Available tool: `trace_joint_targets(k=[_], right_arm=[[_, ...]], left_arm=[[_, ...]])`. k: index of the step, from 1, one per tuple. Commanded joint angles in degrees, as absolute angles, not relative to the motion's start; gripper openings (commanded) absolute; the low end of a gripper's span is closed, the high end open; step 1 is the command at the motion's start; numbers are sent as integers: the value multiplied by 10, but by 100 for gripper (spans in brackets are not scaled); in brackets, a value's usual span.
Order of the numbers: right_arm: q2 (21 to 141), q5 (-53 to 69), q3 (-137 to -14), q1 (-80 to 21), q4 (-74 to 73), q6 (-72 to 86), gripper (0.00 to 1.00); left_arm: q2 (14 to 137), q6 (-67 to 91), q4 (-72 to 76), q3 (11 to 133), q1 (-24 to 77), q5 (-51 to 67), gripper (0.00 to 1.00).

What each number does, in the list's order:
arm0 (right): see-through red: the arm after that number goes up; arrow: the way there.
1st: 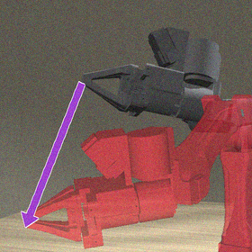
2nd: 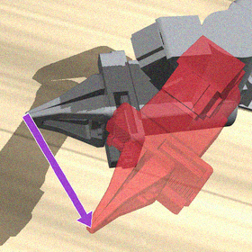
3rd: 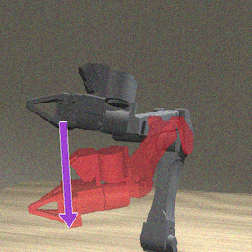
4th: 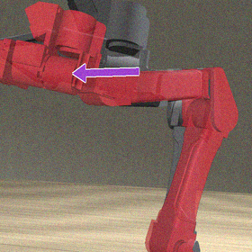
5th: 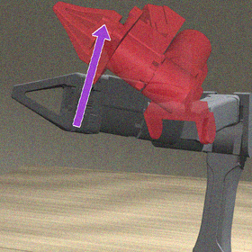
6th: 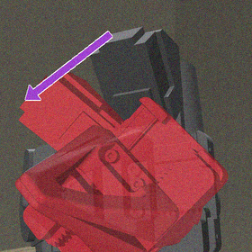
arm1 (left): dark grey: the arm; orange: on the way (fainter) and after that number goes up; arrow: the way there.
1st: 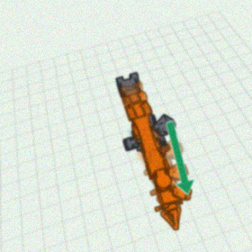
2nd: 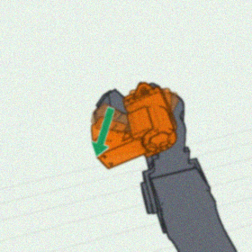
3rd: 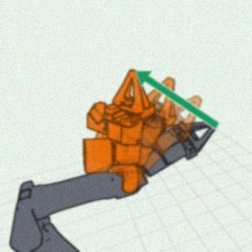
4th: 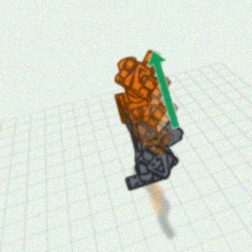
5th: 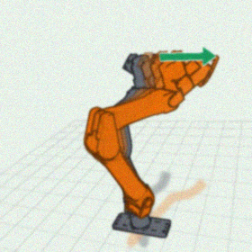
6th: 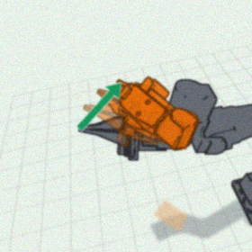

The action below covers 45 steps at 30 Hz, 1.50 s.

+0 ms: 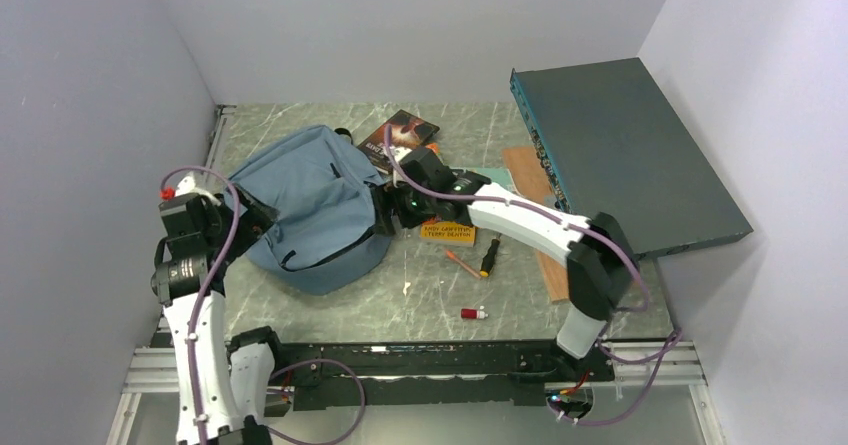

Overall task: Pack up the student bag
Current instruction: Unzip the student bag at the center of the board, then pick up the book from the center of the board.

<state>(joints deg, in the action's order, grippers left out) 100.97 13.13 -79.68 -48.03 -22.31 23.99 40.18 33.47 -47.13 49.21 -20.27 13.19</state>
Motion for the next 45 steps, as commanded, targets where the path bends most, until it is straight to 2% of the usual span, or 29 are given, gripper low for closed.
trace_joint_targets(k=[1, 7, 14, 19, 22, 25, 29, 33, 34, 36, 39, 43, 45], right_arm=[[909, -61, -750, -479, -287, 118, 87], [973, -298, -741, -479, -291, 67, 89], [1078, -403, -758, -476, -253, 7, 91], [1130, -470, -768, -477, -224, -27, 89], [1166, -504, -793, -477, -225, -36, 81], [1187, -532, -805, -481, -237, -32, 70], [1189, -538, -803, -493, -248, -30, 50], [1174, -548, -785, -501, -265, -28, 45], [1167, -545, -777, -501, -261, -28, 39], [1158, -542, -768, -501, -259, -27, 23], [1149, -554, -780, -504, -286, -15, 7], [1113, -557, -793, -511, -319, -10, 0], [1089, -557, -805, -514, -344, -3, 0]], left_arm=[[433, 292, -354, 514, -113, 198, 100], [574, 273, -327, 632, -7, 259, 100], [647, 219, -349, 742, 14, 241, 100], [660, 193, -324, 700, 22, 223, 100], [648, 192, -286, 649, 22, 201, 100], [645, 177, -306, 651, 26, 191, 100], [630, 178, -291, 631, 27, 192, 100], [636, 178, -292, 630, 27, 200, 100], [639, 178, -293, 632, 27, 207, 100], [641, 180, -288, 630, 27, 216, 100], [645, 178, -285, 625, 27, 209, 100], [658, 179, -284, 625, 28, 221, 100], [664, 178, -278, 622, 28, 230, 100]])
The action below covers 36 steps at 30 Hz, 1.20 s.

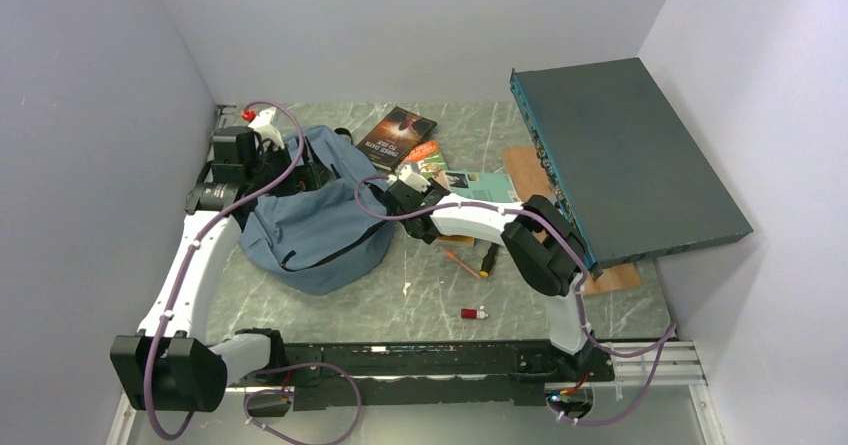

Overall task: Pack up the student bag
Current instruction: Pick up the book from the center of the board.

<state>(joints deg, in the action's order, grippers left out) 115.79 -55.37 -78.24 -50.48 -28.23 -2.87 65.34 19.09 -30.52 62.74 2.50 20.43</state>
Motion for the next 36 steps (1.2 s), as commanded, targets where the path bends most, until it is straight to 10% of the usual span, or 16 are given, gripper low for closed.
trace_joint_targets(k=[1, 17, 36], right_arm=[[1073, -556, -808, -513, -355, -1, 0], [937, -329, -955, -504, -318, 31, 0], [831, 601, -820, -295, -65, 254, 0]], left_arm=[[667, 178, -277, 621, 29, 233, 100], [654, 200, -175, 584, 33, 409, 100], [560, 153, -103, 564, 67, 503, 100]])
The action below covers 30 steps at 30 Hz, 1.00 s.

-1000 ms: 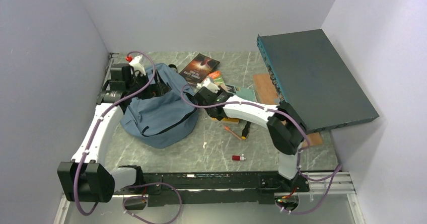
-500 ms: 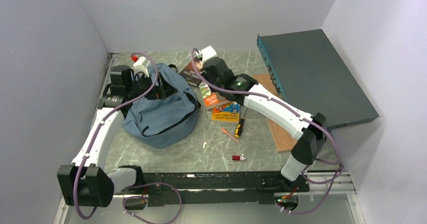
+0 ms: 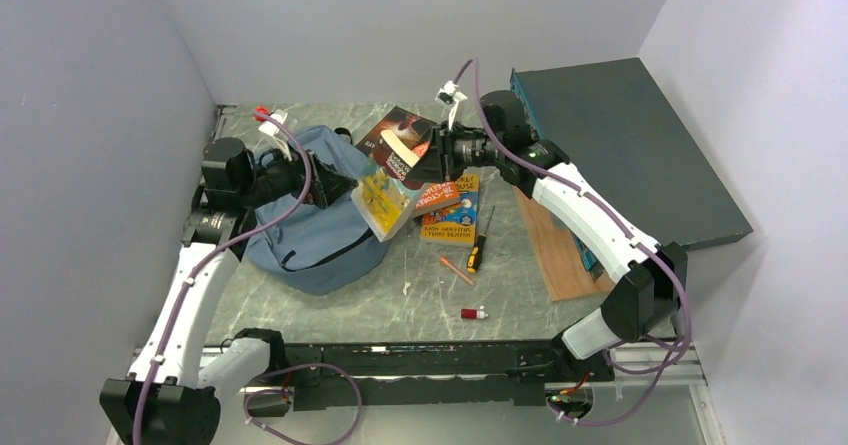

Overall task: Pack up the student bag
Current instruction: Pick up the book from the center of the board.

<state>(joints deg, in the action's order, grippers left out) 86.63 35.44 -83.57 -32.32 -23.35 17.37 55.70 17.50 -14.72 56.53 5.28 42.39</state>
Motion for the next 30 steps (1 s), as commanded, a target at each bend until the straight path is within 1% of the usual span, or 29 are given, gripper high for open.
trace_joint_targets(k=[1, 3, 5, 8, 10, 12, 15, 17, 18, 20, 22, 25, 30], right_arm=[[830, 628, -810, -288, -34, 269, 0], [817, 625, -786, -281, 4, 298, 0], [808, 608, -770, -273, 37, 329, 0], [807, 566, -750, -270, 72, 395, 0], [806, 547, -713, -268, 143, 469, 0], [810, 521, -676, -266, 244, 565, 0], [832, 490, -632, -265, 419, 703, 0], [866, 478, -626, -264, 518, 787, 0], [882, 477, -628, -266, 590, 830, 0], [905, 467, -635, -269, 669, 899, 0], [912, 461, -649, -270, 686, 921, 0], [893, 452, -678, -277, 605, 875, 0], [863, 432, -688, -278, 566, 861, 0]], left_arm=[[562, 149, -103, 565, 73, 514, 99], [563, 145, -109, 566, 86, 517, 99], [551, 160, -112, 560, 91, 486, 99], [508, 224, -154, 556, 91, 359, 99], [470, 294, -219, 560, 91, 229, 99], [429, 365, -271, 554, 91, 144, 99], [401, 431, -257, 526, 91, 147, 99], [405, 443, -268, 536, 91, 155, 99], [409, 444, -272, 544, 91, 163, 99], [419, 452, -287, 562, 91, 180, 99], [420, 470, -285, 567, 91, 195, 99], [406, 516, -231, 544, 91, 215, 99], [378, 614, -61, 483, 91, 245, 99]])
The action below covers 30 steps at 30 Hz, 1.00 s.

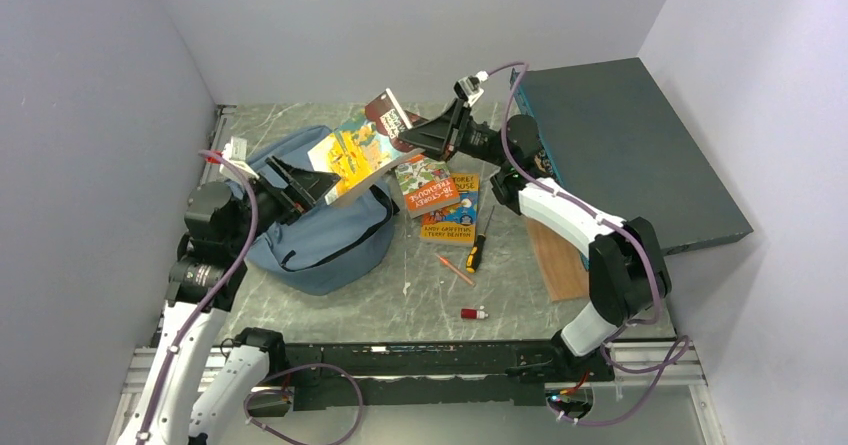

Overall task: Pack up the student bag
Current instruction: Pick up the book from the center of the board.

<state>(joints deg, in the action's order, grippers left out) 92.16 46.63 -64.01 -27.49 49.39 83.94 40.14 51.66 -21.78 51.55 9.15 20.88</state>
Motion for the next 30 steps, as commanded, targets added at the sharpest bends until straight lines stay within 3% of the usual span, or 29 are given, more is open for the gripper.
trace_joint_targets(k=[1, 14, 18, 22, 26, 30], right_arm=[[861, 429, -689, -279, 566, 864, 0], [869, 406, -741, -287, 620, 945, 0], [878, 401, -744, -297, 632, 963, 0], [882, 402, -739, -308, 638, 961, 0], [870, 410, -724, -311, 618, 936, 0], [856, 415, -696, -311, 613, 904, 0]], left_arm=[[379, 633, -30, 475, 91, 254, 99], [384, 666, -4, 486, 95, 240, 99], [389, 679, 105, 461, 96, 250, 99], [405, 745, 304, 411, 96, 297, 99], [408, 763, 372, 396, 96, 316, 99], [399, 746, 362, 386, 96, 330, 84]])
